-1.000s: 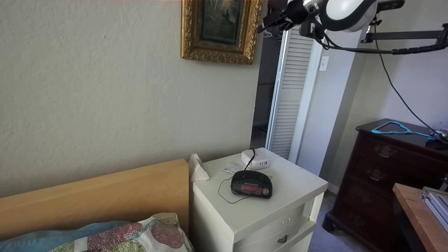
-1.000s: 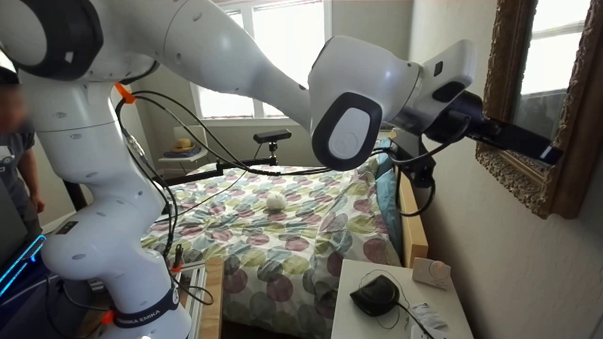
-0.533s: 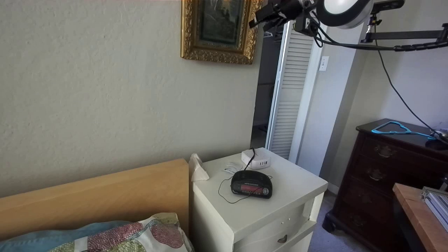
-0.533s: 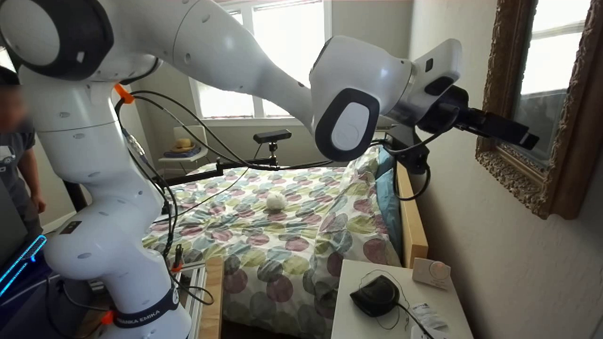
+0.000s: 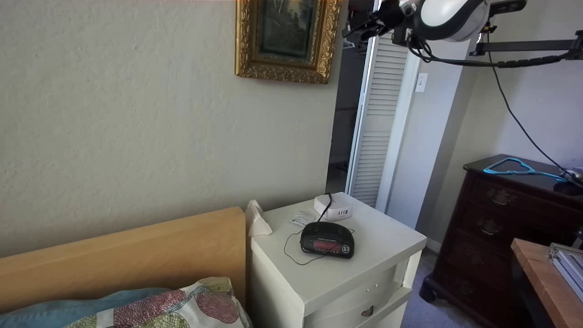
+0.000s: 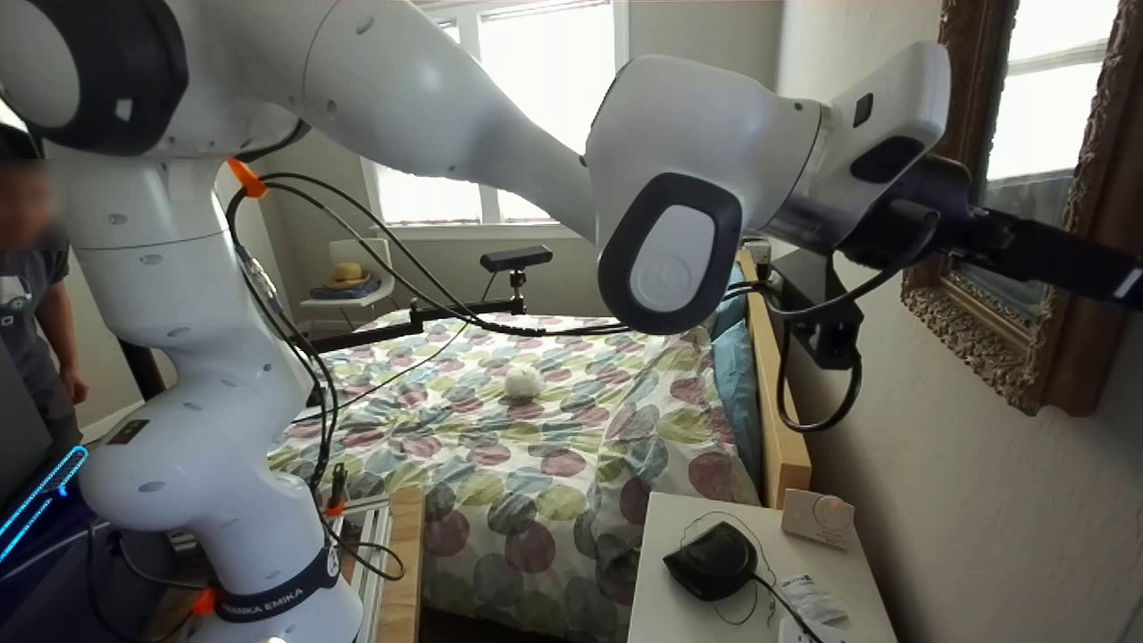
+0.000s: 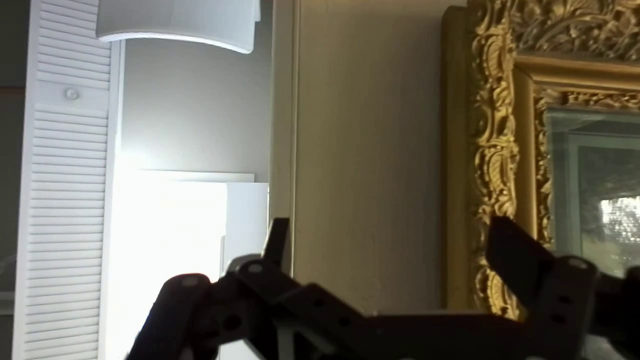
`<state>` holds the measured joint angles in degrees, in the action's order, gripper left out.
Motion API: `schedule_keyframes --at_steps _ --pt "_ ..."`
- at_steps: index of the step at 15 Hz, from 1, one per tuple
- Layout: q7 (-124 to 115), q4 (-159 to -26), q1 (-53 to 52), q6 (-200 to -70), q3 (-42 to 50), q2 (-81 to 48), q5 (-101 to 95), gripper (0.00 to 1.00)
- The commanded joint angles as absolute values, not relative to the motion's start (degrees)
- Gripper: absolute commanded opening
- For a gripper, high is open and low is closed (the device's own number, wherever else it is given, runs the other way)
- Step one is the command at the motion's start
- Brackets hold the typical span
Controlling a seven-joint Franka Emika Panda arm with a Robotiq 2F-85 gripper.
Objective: Push the picture frame on the wall to the left.
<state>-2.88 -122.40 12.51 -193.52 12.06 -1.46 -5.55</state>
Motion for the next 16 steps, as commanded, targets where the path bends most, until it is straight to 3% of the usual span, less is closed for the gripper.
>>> schedule_keyframes --at_steps 1,16 --pt "-3.90 -121.35 12.31 -194.24 11.50 -2.35 -5.60 1.00" --pt "-5.71 -120.51 12.23 -192.45 8.72 -4.13 -5.67 1.00"
